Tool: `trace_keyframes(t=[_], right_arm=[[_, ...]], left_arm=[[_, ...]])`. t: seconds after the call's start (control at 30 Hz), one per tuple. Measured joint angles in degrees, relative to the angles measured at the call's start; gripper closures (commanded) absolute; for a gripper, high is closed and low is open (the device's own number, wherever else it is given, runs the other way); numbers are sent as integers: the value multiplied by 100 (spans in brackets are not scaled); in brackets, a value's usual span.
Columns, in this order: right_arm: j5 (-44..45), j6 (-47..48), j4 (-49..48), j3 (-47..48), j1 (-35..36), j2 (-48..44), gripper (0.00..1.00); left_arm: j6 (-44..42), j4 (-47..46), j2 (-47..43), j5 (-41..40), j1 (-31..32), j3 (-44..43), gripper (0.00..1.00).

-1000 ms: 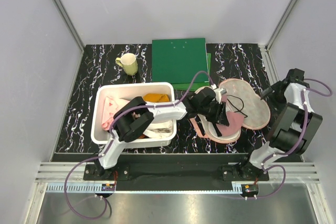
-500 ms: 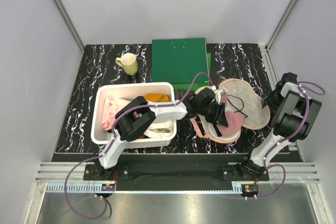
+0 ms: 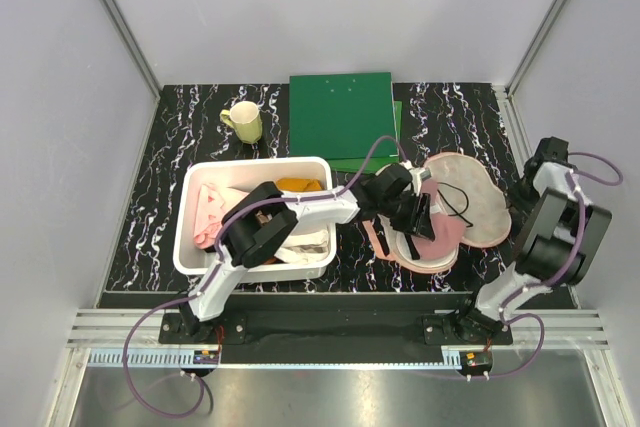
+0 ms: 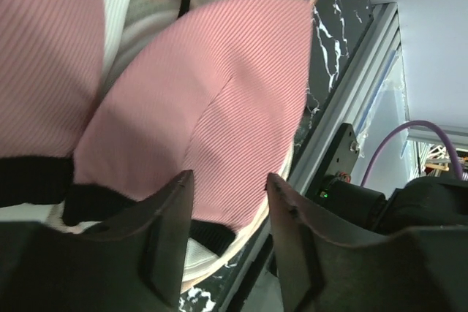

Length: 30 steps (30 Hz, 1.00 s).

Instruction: Place the bra in the laundry bag and zip it closed

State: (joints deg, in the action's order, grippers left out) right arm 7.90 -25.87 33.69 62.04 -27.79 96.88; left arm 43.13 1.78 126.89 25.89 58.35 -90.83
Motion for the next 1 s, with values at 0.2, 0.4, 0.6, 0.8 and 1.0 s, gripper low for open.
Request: trace_keyframes(t=[0.2,0.4,0.6,0.8,1.0], right_arm=[[20,-157,192,-345,490,-1681,100],[-20,-181,452,-706,1207,-2736,100],[-605,-173,737,-1047,1692,-3593,100],[-1161,-354,1180,-1204,2406,-4111,100],[-1644,-688,1370,-1436,2647,-4317,98]], left_arm=[[-70,699,-249,-39,-46,-444,32],[234,968,-758,-107,-273,-726,39],[763,745,-986,-81,-758,-490,45],[745,793,-1604,-422,-964,514,44],[442,957,-2358,-739,-870,789,46]])
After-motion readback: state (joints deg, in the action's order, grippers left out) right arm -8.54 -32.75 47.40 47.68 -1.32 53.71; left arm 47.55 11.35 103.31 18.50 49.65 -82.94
